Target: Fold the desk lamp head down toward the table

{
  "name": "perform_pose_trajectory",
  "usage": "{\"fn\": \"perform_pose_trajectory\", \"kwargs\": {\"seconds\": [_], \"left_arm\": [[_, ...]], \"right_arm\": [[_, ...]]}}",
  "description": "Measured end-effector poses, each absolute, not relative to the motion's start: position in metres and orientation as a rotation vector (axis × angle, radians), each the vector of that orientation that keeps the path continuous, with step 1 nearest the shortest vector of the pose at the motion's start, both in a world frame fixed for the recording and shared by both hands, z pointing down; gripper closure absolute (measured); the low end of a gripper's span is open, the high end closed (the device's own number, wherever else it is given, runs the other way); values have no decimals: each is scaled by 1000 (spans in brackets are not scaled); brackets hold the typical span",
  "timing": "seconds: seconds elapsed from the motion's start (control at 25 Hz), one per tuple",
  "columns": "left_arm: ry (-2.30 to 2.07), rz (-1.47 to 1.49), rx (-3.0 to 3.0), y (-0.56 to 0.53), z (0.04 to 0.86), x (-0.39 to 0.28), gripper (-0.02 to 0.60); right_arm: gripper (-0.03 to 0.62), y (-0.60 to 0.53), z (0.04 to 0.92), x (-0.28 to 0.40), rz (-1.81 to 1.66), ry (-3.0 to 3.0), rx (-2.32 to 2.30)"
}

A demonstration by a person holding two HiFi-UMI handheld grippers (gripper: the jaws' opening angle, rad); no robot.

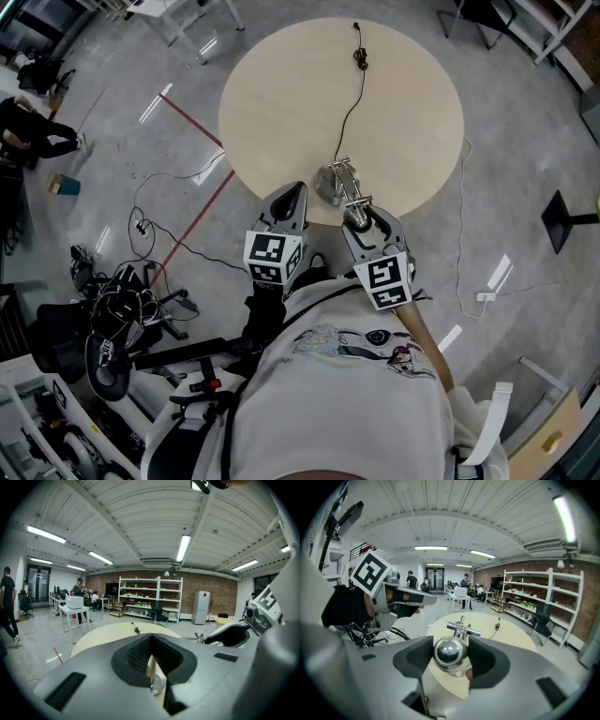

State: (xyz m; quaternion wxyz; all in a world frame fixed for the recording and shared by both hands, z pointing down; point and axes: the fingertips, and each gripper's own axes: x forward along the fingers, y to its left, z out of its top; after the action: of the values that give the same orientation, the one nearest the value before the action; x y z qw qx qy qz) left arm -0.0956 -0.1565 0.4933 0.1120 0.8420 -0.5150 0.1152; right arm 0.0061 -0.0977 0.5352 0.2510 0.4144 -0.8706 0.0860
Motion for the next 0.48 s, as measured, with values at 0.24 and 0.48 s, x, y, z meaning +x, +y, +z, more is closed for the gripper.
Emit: {"fn": "perform_pose_trajectory", "kwargs": {"seconds": [0.24,0.48], "left_arm": [[-1507,354,2466,-155,495,-97,581],[-1504,361,2466,-153,496,-98,581]], "right_arm": [[369,-92,546,7,210,-2342,1117],[367,-87,554,6,198,-2325,1110]]}}
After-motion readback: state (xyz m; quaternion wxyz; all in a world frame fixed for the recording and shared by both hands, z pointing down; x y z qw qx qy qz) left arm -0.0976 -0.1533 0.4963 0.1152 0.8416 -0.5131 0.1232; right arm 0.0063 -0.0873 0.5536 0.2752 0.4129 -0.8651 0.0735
